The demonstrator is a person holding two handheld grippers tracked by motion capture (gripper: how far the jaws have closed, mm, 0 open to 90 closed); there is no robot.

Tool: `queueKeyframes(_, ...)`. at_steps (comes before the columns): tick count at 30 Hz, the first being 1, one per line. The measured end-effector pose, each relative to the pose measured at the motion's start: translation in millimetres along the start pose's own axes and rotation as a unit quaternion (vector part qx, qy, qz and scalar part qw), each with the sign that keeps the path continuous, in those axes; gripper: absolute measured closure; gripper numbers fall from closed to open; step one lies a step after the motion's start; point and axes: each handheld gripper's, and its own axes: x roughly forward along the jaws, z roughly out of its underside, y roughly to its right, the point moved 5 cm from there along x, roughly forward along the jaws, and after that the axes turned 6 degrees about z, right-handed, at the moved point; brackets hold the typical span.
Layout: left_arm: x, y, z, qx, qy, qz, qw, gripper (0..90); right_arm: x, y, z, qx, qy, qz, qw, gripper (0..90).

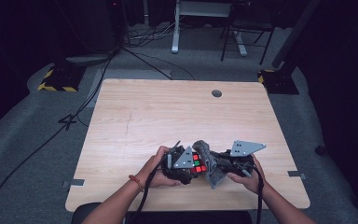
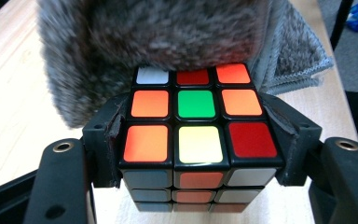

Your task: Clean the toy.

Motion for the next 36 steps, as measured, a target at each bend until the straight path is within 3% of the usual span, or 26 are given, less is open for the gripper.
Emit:
queueKeyframes(5, -5.8, -2.0, -2.2, -0.004, 0.013, -0.006, 0.9999, 33.2, 5.0, 3.6, 5.9, 0.013, -0.014, 0.003, 0.9998, 77.1)
queueKeyframes(9, -14.7, -4.3, -6.9, -0.008, 0.037, -0.009, 0.9992, 33.3, 13.7, 1.4, 15.5, 0.012, -0.043, -0.003, 0.999, 77.1)
queueKeyframes(21, -15.5, -3.5, -7.9, -0.004, 0.039, -0.009, 0.9992, 33.2, 28.7, -7.0, 29.4, -0.005, -0.087, -0.018, 0.9961, 77.0)
queueKeyframes(26, -13.6, -3.2, -6.1, -0.003, 0.03, 0.002, 0.9995, 33.3, 22.9, -1.9, 26.1, -0.002, -0.075, -0.009, 0.9971, 77.0)
queueKeyframes(30, -6.9, -0.6, -3.7, 0.002, 0.017, 0.004, 0.9999, 33.3, 10.5, 3.8, 14.9, 0.007, -0.037, -0.003, 0.9993, 77.1)
queueKeyframes(36, -8.7, -0.6, -6.6, 0.0, 0.033, 0.005, 0.9994, 33.3, 5.4, 5.8, 10.2, 0.003, -0.028, 0.001, 0.9996, 77.1)
